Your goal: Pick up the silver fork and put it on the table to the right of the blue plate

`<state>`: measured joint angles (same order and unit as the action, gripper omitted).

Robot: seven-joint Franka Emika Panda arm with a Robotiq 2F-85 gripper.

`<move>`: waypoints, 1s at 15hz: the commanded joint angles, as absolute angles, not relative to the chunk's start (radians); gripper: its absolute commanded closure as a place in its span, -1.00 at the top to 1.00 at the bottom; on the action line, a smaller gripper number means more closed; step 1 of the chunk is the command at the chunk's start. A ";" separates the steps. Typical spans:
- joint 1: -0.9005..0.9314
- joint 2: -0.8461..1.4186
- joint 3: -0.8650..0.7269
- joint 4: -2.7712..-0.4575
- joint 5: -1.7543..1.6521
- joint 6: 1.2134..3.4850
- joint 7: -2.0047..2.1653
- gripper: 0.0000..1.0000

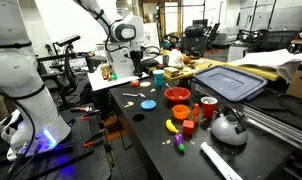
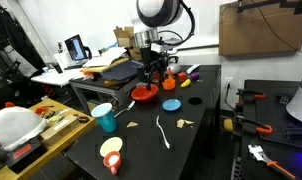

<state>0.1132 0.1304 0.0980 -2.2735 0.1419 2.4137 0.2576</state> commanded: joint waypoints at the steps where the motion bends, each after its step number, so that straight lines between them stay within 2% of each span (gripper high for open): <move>1: 0.137 0.163 0.108 -2.267 0.157 2.456 0.332 1.00; 15: 0.194 0.227 0.115 -2.281 0.165 2.503 0.502 1.00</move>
<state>0.1837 0.2140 0.1154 -2.2735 0.1429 2.4769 0.4617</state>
